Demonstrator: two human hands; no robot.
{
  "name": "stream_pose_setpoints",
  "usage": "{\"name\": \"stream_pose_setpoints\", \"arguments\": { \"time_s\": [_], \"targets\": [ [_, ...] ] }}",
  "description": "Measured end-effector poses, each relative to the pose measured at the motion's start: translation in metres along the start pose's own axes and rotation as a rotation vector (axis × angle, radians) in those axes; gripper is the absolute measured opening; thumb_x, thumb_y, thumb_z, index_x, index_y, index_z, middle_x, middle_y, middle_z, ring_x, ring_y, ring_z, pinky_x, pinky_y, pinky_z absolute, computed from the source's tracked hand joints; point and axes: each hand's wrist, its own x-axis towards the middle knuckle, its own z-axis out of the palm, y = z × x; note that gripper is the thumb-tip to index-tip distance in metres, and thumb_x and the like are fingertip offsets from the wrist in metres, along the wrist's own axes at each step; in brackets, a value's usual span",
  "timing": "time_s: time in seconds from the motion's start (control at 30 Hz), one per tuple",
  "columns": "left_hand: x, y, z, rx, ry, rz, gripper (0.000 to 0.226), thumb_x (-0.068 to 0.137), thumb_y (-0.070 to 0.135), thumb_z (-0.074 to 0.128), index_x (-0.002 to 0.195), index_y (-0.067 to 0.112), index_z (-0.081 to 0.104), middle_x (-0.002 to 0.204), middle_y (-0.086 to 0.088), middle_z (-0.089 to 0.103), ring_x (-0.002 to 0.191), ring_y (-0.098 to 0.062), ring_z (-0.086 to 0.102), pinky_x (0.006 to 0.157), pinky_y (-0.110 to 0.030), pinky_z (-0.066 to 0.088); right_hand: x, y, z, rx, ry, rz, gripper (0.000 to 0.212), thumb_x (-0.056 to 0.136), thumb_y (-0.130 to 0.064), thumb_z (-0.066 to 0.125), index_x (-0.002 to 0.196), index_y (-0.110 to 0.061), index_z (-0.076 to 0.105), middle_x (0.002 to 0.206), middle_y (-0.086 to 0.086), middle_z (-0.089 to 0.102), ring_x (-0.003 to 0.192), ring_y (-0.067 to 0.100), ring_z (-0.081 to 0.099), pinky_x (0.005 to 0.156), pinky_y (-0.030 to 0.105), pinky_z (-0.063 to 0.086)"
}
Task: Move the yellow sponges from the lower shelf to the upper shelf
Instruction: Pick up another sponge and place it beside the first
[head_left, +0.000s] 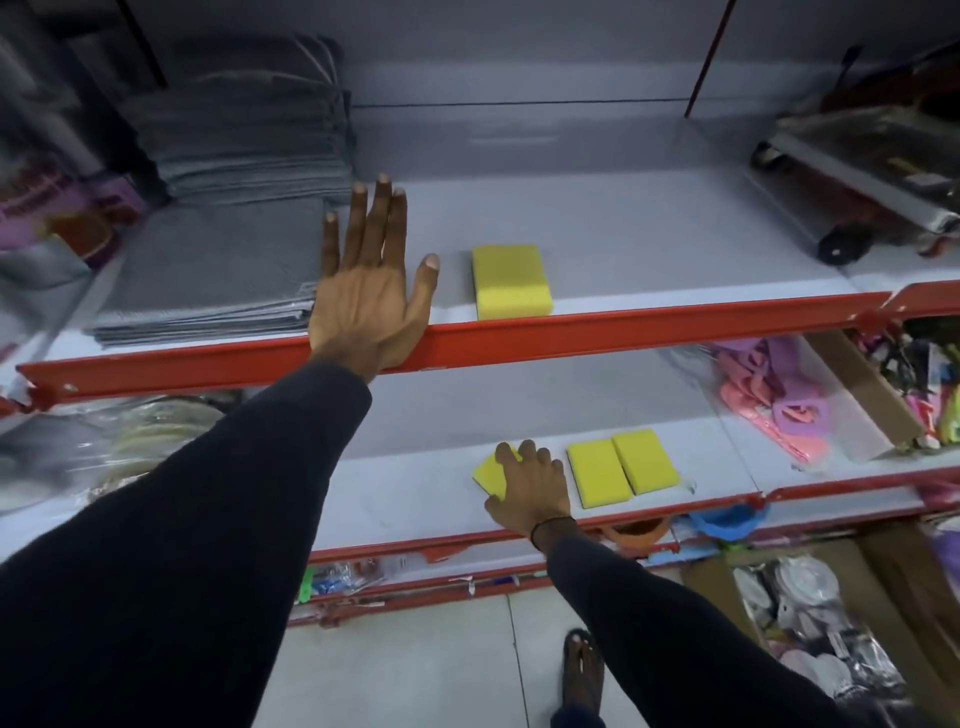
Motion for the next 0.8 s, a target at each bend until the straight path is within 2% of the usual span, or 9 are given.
{"name": "stream_pose_setpoints", "arguments": {
  "time_s": [0.17,0.3,0.4,0.5,0.6,0.7,0.73,0.77,0.8],
  "targets": [
    [-0.002,0.001,-0.006,-0.027,-0.011,0.01,0.076,0.103,0.053,0.01,0.165,0.01,0.001,0.175,-0.006,-0.007,0.162,-0.025,-0.007,0.13,-0.054,0.002,-0.049,0.005,-0.063,0.004,0.265,-0.271,0.064,0.069,-0.049,0.061,0.125,-0.021,0.05,0.126,0.011,0.054,0.106,0.037,0.056,0.085,0.046,0.047],
    [-0.007,0.002,-0.009,-0.026,-0.003,0.011,0.076,0.103,0.052,0.01,0.164,0.008,0.003,0.175,-0.008,-0.004,0.162,-0.026,-0.005,0.13,-0.054,0.003,-0.068,0.007,-0.137,0.203,0.742,-0.388,0.061,0.063,-0.043,0.071,0.116,-0.015,0.058,0.116,0.011,0.061,0.098,0.033,0.059,0.079,0.041,0.048],
    [-0.008,0.004,-0.01,-0.023,-0.006,0.01,0.076,0.102,0.052,0.01,0.165,0.008,0.002,0.175,-0.008,-0.004,0.162,-0.025,-0.006,0.13,-0.053,0.001,-0.064,0.009,-0.199,0.357,0.997,-0.318,0.055,0.068,-0.04,0.071,0.114,-0.01,0.062,0.114,0.012,0.061,0.1,0.031,0.057,0.085,0.039,0.047],
    [-0.008,0.003,-0.012,-0.029,-0.007,0.004,0.076,0.102,0.052,0.009,0.165,0.01,0.0,0.175,-0.006,-0.007,0.161,-0.023,-0.009,0.13,-0.051,-0.002,-0.033,0.014,-0.242,0.448,1.015,-0.092,0.053,0.075,-0.045,0.068,0.119,-0.016,0.058,0.113,0.01,0.056,0.1,0.03,0.055,0.085,0.039,0.051],
    [-0.007,0.001,-0.009,-0.026,0.0,0.002,0.076,0.102,0.053,0.009,0.165,0.011,-0.003,0.175,-0.005,-0.01,0.161,-0.022,-0.011,0.13,-0.051,-0.001,0.002,0.028,-0.253,0.408,0.772,0.124,0.055,0.077,-0.051,0.067,0.12,-0.021,0.051,0.113,0.012,0.053,0.101,0.035,0.054,0.081,0.041,0.053],
    [-0.005,0.0,-0.007,-0.027,-0.005,-0.003,0.077,0.102,0.055,0.008,0.164,0.013,-0.008,0.174,-0.003,-0.017,0.16,-0.02,-0.016,0.13,-0.05,-0.003,0.024,0.038,-0.246,0.335,0.54,0.198,0.059,0.08,-0.059,0.063,0.121,-0.018,0.052,0.112,0.017,0.058,0.103,0.039,0.056,0.083,0.042,0.05],
    [-0.004,-0.001,-0.006,-0.032,-0.006,-0.006,0.077,0.102,0.055,0.008,0.164,0.013,-0.008,0.174,-0.003,-0.018,0.16,-0.02,-0.017,0.13,-0.05,-0.004,0.027,0.038,-0.244,0.306,0.549,0.205,0.059,0.08,-0.061,0.061,0.119,-0.017,0.055,0.109,0.017,0.06,0.101,0.039,0.056,0.083,0.042,0.049],
    [-0.005,-0.002,-0.005,-0.032,-0.01,-0.007,0.077,0.102,0.056,0.008,0.164,0.013,-0.008,0.173,-0.003,-0.018,0.16,-0.02,-0.017,0.13,-0.05,-0.004,0.026,0.039,-0.241,0.304,0.629,0.204,0.056,0.081,-0.061,0.059,0.115,-0.017,0.057,0.105,0.017,0.061,0.098,0.038,0.057,0.082,0.042,0.048],
    [-0.005,-0.001,-0.005,-0.025,-0.008,-0.003,0.078,0.102,0.056,0.008,0.164,0.013,-0.008,0.174,-0.003,-0.017,0.16,-0.02,-0.016,0.13,-0.05,-0.004,0.021,0.04,-0.24,0.331,0.778,0.194,0.049,0.081,-0.057,0.059,0.108,-0.016,0.06,0.1,0.014,0.062,0.094,0.037,0.057,0.081,0.042,0.047]
  ]
}}
